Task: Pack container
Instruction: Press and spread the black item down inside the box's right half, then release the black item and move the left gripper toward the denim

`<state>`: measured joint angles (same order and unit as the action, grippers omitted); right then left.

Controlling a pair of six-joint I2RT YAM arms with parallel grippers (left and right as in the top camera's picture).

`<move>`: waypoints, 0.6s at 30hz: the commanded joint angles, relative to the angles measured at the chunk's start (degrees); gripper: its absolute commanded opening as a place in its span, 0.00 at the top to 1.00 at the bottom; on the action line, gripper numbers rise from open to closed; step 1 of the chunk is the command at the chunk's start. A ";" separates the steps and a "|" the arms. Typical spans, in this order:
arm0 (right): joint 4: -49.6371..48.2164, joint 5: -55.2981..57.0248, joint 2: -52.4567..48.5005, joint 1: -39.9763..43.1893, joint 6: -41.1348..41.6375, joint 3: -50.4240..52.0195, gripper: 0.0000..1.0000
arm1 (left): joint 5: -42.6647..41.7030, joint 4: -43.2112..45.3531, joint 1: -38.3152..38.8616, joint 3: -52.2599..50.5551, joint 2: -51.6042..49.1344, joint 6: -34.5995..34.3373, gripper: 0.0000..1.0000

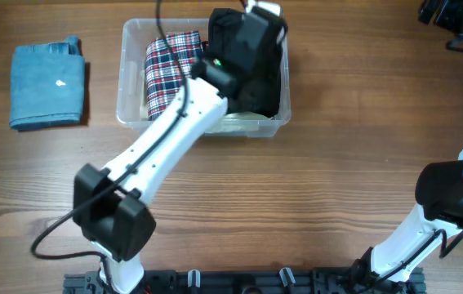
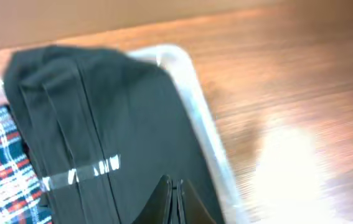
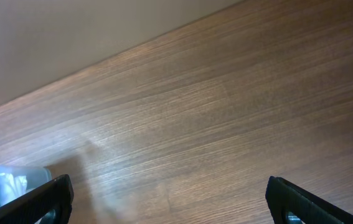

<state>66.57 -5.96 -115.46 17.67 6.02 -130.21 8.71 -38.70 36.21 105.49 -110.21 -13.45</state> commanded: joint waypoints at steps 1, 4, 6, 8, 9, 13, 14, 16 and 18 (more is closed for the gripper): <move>-0.15 0.33 -0.48 -0.17 0.52 0.22 0.00 | -9.94 -2.23 -3.37 2.12 0.28 -1.22 0.95; -0.13 0.33 -0.48 -0.17 0.50 0.22 0.00 | -13.79 -2.73 -4.50 2.12 -2.01 -1.18 0.95; -0.13 0.33 -0.48 -0.17 0.52 0.22 0.00 | -13.90 -2.45 -4.46 2.12 -4.55 -1.16 0.94; -0.15 0.33 -0.48 -0.17 0.52 0.22 0.00 | -14.75 -2.19 -4.46 2.12 -6.25 -1.14 0.94; -0.13 0.33 -0.48 -0.17 0.52 0.22 0.00 | -15.19 -2.12 -4.46 2.12 -7.39 -1.16 0.94; -0.13 0.33 -0.48 -0.17 0.50 0.22 0.00 | -15.43 -1.75 -4.46 2.12 -13.03 -1.16 0.95; -0.15 0.33 -0.48 -0.17 0.52 0.22 0.00 | -16.37 -1.49 -4.46 2.12 -14.78 -1.14 0.95; -0.13 0.33 -0.48 -0.17 0.52 0.22 0.00 | -18.38 -0.98 -4.44 2.12 -18.32 -1.16 0.96; -0.13 0.33 -0.48 -0.17 0.52 0.20 0.00 | -18.75 -0.96 -4.44 2.12 -21.66 -1.14 0.96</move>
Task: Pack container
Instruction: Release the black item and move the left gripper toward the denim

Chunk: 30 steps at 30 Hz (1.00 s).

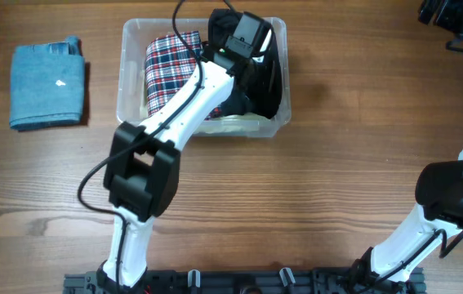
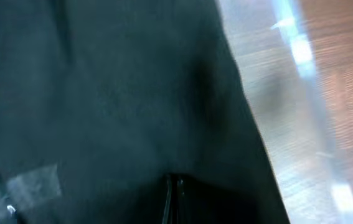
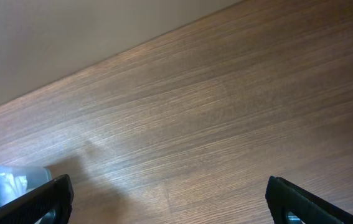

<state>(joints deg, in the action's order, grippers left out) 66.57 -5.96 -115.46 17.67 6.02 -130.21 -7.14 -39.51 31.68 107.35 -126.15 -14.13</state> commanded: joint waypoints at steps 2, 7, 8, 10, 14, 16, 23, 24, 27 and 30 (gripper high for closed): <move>-0.13 0.33 -0.48 -0.17 0.52 0.22 0.00 | -3.82 -0.31 0.26 0.26 -8.50 0.09 0.96; -0.15 0.33 -0.48 -0.17 0.52 0.22 0.00 | -3.91 -1.60 0.72 0.42 -10.64 0.44 0.96; -0.13 0.33 -0.48 -0.17 0.52 0.22 0.00 | -3.85 -1.66 0.70 0.70 -10.14 0.44 0.96; -0.15 0.33 -0.48 -0.17 0.50 0.22 0.00 | -3.67 -2.16 0.68 1.81 -8.07 1.86 0.96; -0.13 0.33 -0.48 -0.17 0.52 0.22 0.00 | 2.71 -4.46 0.68 4.22 -1.29 1.90 0.96; -0.15 0.33 -0.48 -0.17 0.52 0.22 0.00 | 10.60 -3.74 0.66 4.26 3.65 1.88 0.96; -0.13 0.33 -0.48 -0.17 0.50 0.20 0.00 | 25.86 8.35 -2.40 4.24 4.20 2.12 0.96; -0.15 0.33 -0.48 -0.17 0.52 0.22 0.00 | 25.86 9.68 -3.26 4.24 3.98 2.10 0.96; -0.13 0.33 -0.48 -0.17 0.52 0.22 0.00 | 25.75 12.63 -5.33 4.24 3.21 2.08 0.96; -0.15 0.33 -0.48 -0.17 0.52 0.20 0.00 | 22.86 14.80 -7.30 4.24 1.46 2.12 0.96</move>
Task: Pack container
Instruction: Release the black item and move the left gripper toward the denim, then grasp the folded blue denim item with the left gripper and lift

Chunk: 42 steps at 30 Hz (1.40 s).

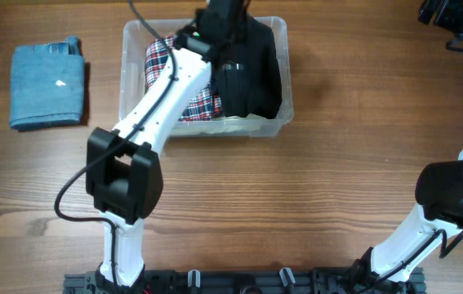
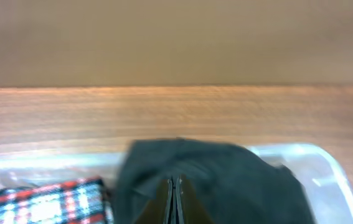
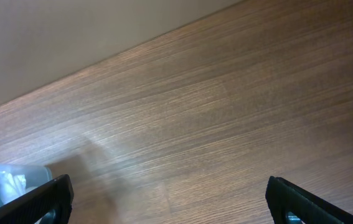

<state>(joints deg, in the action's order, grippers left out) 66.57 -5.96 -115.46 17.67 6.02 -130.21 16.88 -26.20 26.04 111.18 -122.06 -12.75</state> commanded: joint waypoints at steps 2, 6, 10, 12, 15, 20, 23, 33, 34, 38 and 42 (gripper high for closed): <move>-0.15 0.33 -0.48 -0.17 0.52 0.22 0.00 | -3.65 2.10 -2.29 0.42 -4.24 0.72 0.96; -0.15 0.33 -0.48 -0.17 0.52 0.22 0.00 | -4.59 2.23 -2.27 0.42 -7.19 0.74 0.96; -0.13 0.33 -0.48 -0.17 0.52 0.22 0.00 | -7.48 2.19 -2.16 0.42 -10.99 0.72 0.96; -0.15 0.33 -0.48 -0.17 0.52 0.22 0.00 | -7.98 1.66 -2.05 0.42 -13.33 0.70 0.96; -0.15 0.33 -0.48 -0.20 0.52 0.22 0.00 | -9.01 1.16 -1.73 0.42 -16.50 0.72 0.96; -0.13 0.33 -0.48 -0.17 0.52 0.22 0.00 | -8.94 0.22 -1.29 0.42 -19.02 0.74 0.96; -0.13 0.33 -0.48 -0.17 0.50 0.22 0.00 | -8.87 0.22 -1.31 0.50 -17.70 0.76 0.96; -0.15 0.33 -0.48 -0.20 0.52 0.22 0.00 | -3.96 -8.50 -1.68 0.50 2.05 2.21 0.89; -0.13 0.33 -0.48 -0.20 0.55 0.22 0.00 | -3.98 -9.77 -1.90 0.50 4.07 1.97 0.76; -0.13 0.33 -0.48 -0.20 0.52 0.22 0.00 | -2.89 -18.23 -4.35 0.50 14.32 2.01 0.89; -0.15 0.33 -0.48 -0.20 0.52 0.20 0.00 | -2.05 -29.27 -14.62 0.50 19.61 -1.81 0.70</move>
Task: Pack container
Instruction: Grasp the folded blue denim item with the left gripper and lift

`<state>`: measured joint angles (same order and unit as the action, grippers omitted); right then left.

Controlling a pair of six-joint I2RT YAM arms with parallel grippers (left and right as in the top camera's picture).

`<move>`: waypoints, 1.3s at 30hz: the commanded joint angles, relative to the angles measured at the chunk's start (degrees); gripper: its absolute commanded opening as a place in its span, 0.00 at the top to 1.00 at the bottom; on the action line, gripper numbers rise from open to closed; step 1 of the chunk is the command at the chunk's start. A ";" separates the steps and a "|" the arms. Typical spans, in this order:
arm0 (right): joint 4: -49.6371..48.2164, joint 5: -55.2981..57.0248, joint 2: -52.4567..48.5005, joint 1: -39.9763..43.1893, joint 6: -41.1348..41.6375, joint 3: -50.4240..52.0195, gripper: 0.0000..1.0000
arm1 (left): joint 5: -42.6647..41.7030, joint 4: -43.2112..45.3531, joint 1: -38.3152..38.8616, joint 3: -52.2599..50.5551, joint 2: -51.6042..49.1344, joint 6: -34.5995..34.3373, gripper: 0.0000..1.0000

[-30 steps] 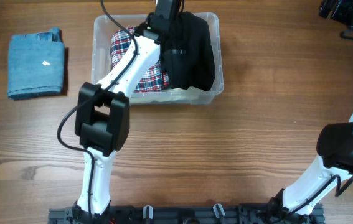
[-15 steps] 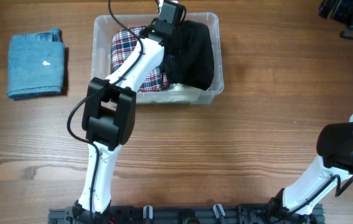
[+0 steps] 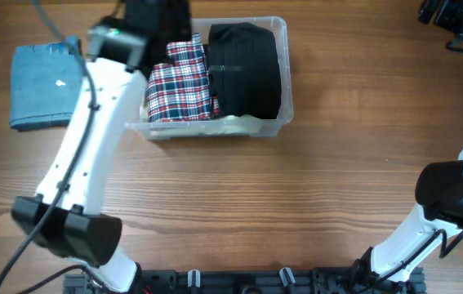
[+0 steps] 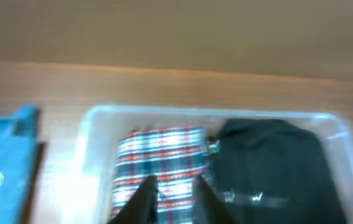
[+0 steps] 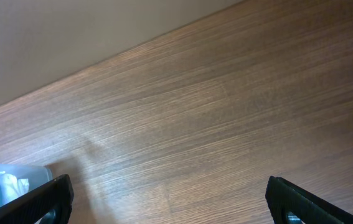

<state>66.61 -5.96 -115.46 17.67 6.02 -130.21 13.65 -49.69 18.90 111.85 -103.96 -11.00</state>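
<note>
A clear plastic container (image 3: 283, 75) stands at the table's back middle. Inside it a red plaid cloth (image 3: 180, 82) lies on the left and a folded black garment (image 3: 246, 69) on the right. A folded blue cloth (image 3: 46, 86) lies on the table left of the container. My left gripper (image 4: 175, 200) is open and empty, hanging above the plaid cloth (image 4: 160, 158), with the black garment (image 4: 269, 162) to its right and the blue cloth (image 4: 2, 168) to its left. My right gripper (image 5: 173, 202) is wide open over bare wood.
The left arm (image 3: 84, 155) crosses the table from the front edge up to the container's left back corner. The right arm (image 3: 451, 196) stands along the right edge, its wrist at the far right corner. A corner of the container shows in the right wrist view.
My left gripper was shut above the black garment at the container's back. It is now open and further left, over the plaid cloth. The right arm has not moved.
My left gripper was shut over the black garment, which lay bunched on the container's right side. Then it was pressed low against the garment. Then it stood higher, still shut, with the garment lying flat. Now it is open above the plaid cloth.
</note>
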 commanded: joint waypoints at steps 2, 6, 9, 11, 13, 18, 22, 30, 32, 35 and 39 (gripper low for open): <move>-0.17 0.33 -0.48 -0.20 0.55 0.22 0.00 | 0.55 -11.41 -15.30 -0.20 0.81 -7.26 0.66; -0.17 0.33 -0.48 -0.20 0.52 0.22 0.00 | -0.42 -15.04 -25.40 -0.20 -2.16 -7.28 0.58; -0.17 0.33 -0.48 -0.20 0.52 0.22 0.00 | -8.00 -15.13 -31.87 -0.20 -4.74 -7.23 0.42; -0.17 0.33 -0.48 -0.20 0.52 0.22 0.00 | -13.38 -15.30 -36.63 -0.20 -7.26 -6.54 0.40; -0.20 0.33 -0.48 -0.20 0.52 0.22 0.00 | -17.33 -16.11 -38.88 -0.20 -8.98 -5.70 0.41; -0.17 0.33 -0.48 -0.20 0.55 0.20 0.00 | -11.96 -17.11 -35.43 -0.20 -15.02 0.17 0.39; -0.17 0.33 -0.48 -0.20 0.55 0.22 0.00 | 5.46 -15.69 -28.02 -0.20 -21.29 0.11 0.37; -0.17 0.33 -0.48 -0.20 0.52 0.22 0.00 | 27.63 -6.62 -24.26 -0.20 -31.10 0.13 0.35; -0.17 0.33 -0.48 -0.20 0.52 0.22 0.00 | 30.84 -3.41 -24.26 -0.20 -32.09 0.50 0.34; -0.20 0.33 -0.48 -0.20 0.52 0.20 0.00 | 30.80 0.57 -23.87 -0.20 -33.81 5.66 0.33; -0.20 0.33 -0.48 -0.20 0.55 0.22 0.00 | 31.67 2.25 -22.14 -0.20 -36.92 8.92 0.32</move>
<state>66.57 -5.96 -115.46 17.67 6.02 -130.21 43.46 -48.29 -4.29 111.72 -138.56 -4.54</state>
